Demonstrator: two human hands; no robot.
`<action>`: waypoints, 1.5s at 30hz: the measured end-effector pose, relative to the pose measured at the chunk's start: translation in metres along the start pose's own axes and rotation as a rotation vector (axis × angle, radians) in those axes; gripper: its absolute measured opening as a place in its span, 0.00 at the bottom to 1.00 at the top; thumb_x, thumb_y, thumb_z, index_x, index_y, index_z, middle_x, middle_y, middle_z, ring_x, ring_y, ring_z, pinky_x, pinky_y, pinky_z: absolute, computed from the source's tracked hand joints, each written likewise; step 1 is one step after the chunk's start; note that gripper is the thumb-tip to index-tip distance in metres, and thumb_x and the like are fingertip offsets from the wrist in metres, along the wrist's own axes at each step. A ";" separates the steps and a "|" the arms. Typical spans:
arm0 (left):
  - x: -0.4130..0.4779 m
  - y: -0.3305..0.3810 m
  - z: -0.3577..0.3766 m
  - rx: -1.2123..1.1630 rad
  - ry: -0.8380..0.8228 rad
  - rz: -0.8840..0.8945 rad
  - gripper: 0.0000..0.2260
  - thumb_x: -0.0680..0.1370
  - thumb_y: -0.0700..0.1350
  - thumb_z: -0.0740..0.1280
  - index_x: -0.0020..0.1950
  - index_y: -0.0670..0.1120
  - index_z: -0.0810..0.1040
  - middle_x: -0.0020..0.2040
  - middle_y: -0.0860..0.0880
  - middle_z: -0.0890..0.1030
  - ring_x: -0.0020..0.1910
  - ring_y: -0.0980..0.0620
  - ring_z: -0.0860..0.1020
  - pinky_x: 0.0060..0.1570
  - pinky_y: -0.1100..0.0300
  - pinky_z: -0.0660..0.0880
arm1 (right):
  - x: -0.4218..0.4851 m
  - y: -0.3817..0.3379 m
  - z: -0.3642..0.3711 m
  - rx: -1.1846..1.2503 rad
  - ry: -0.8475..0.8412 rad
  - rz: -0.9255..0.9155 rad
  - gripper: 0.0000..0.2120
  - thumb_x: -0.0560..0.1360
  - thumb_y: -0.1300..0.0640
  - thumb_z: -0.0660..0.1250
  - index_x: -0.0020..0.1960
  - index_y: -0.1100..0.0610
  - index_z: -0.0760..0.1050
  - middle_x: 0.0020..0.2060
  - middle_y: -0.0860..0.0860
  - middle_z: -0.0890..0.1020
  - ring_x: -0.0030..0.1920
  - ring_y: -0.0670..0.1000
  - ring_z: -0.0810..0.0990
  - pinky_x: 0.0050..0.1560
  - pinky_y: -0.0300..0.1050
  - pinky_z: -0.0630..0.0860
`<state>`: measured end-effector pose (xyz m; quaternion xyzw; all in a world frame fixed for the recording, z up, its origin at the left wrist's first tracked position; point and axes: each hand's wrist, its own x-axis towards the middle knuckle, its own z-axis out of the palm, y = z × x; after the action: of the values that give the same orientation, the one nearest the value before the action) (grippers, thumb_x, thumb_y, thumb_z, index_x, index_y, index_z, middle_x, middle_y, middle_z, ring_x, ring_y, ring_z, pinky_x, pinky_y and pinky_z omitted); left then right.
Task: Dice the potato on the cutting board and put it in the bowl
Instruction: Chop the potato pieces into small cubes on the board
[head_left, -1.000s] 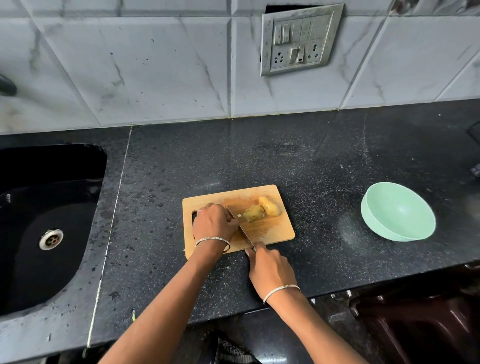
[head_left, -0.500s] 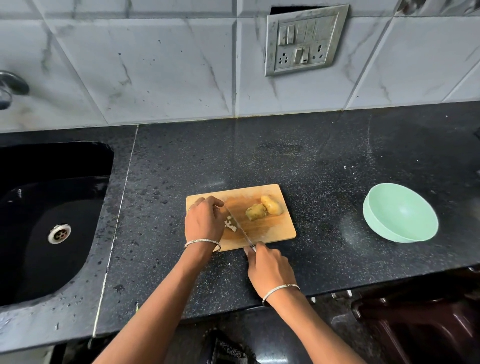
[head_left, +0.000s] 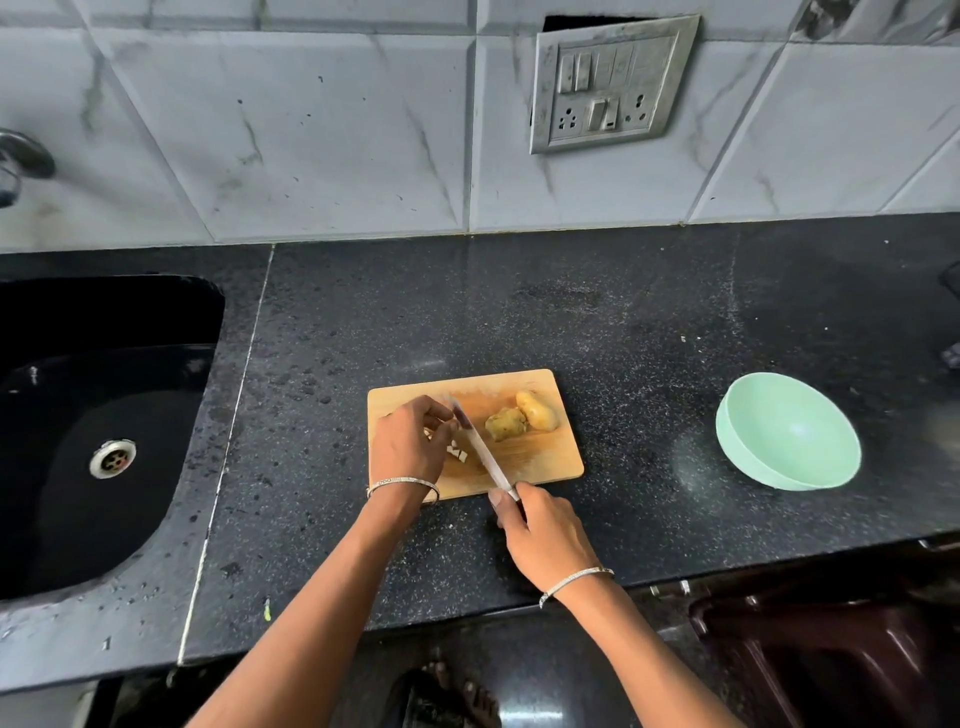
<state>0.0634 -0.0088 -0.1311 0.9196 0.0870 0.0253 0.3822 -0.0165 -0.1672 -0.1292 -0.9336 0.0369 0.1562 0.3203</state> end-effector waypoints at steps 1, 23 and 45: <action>0.002 -0.001 -0.001 0.002 -0.003 -0.009 0.02 0.74 0.42 0.72 0.44 0.49 0.81 0.36 0.56 0.79 0.31 0.64 0.72 0.29 0.73 0.65 | 0.001 0.000 -0.001 0.026 -0.008 -0.005 0.20 0.80 0.40 0.54 0.46 0.55 0.74 0.41 0.55 0.81 0.44 0.60 0.79 0.43 0.52 0.73; 0.012 0.009 0.035 0.118 -0.175 0.202 0.08 0.71 0.47 0.73 0.47 0.52 0.78 0.41 0.54 0.83 0.44 0.51 0.79 0.41 0.59 0.73 | 0.011 0.014 -0.020 -0.093 0.045 0.147 0.18 0.81 0.40 0.54 0.42 0.53 0.67 0.43 0.58 0.80 0.48 0.64 0.77 0.45 0.54 0.73; 0.008 -0.009 0.034 0.036 -0.116 0.240 0.07 0.69 0.49 0.72 0.41 0.54 0.74 0.33 0.57 0.80 0.39 0.53 0.78 0.42 0.56 0.74 | 0.014 0.024 -0.013 -0.005 0.055 0.148 0.22 0.79 0.36 0.53 0.42 0.53 0.72 0.42 0.49 0.83 0.45 0.58 0.79 0.47 0.54 0.75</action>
<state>0.0743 -0.0250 -0.1620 0.9301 -0.0452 0.0161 0.3641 -0.0035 -0.1937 -0.1375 -0.9331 0.1143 0.1539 0.3042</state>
